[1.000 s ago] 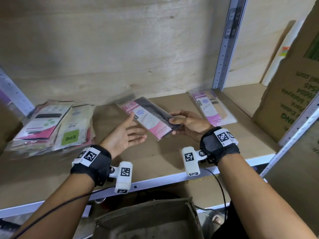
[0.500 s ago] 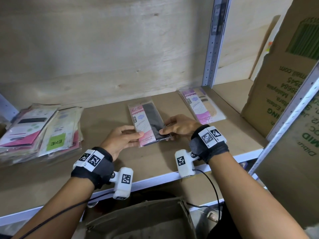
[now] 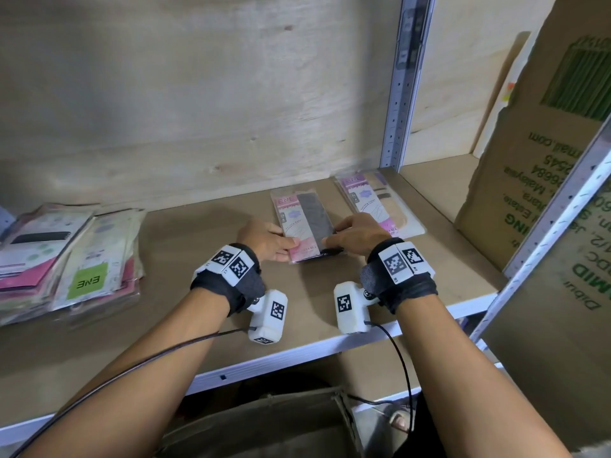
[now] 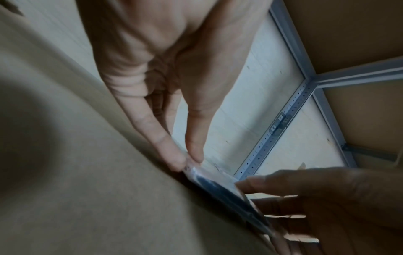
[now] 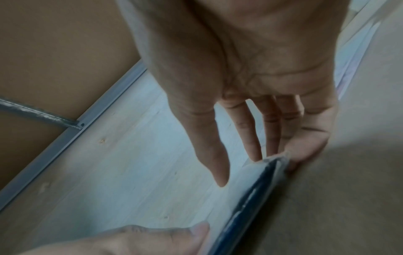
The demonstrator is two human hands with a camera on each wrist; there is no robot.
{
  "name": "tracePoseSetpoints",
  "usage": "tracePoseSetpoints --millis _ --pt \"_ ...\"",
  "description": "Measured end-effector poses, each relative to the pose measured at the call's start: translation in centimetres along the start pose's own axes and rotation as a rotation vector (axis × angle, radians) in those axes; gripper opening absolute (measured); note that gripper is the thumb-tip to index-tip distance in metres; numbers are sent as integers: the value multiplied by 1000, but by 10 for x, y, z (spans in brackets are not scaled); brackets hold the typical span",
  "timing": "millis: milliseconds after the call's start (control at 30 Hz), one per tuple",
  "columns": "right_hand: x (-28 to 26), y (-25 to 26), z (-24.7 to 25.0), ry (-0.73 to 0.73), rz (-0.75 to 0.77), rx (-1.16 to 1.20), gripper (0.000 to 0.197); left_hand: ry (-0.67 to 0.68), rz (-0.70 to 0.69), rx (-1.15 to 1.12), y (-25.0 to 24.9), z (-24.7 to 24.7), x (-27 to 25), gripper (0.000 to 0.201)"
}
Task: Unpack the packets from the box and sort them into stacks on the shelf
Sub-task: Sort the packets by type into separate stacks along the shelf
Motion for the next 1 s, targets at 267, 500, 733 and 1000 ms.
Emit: tracePoseSetpoints --millis 267,500,733,1000 --pt "4 -2 13 -55 -25 -51 30 17 72 1 -7 -27 14 28" --pt "5 -5 19 -57 -42 -30 62 27 75 61 -10 -33 25 16" --pt "3 -4 21 -51 -30 -49 66 1 65 84 -7 -29 33 18" --pt "-12 8 28 -166 117 -34 33 -106 49 88 0 11 18 59"
Point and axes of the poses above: each hand's wrist, its own x-axis towards the middle knuckle, its own z-axis out of the back of the hand, y = z × x, the point moved 5 cm from there along x, towards the middle knuckle, and after that the axes turned 1 degree about -z, right-handed, at the moved point
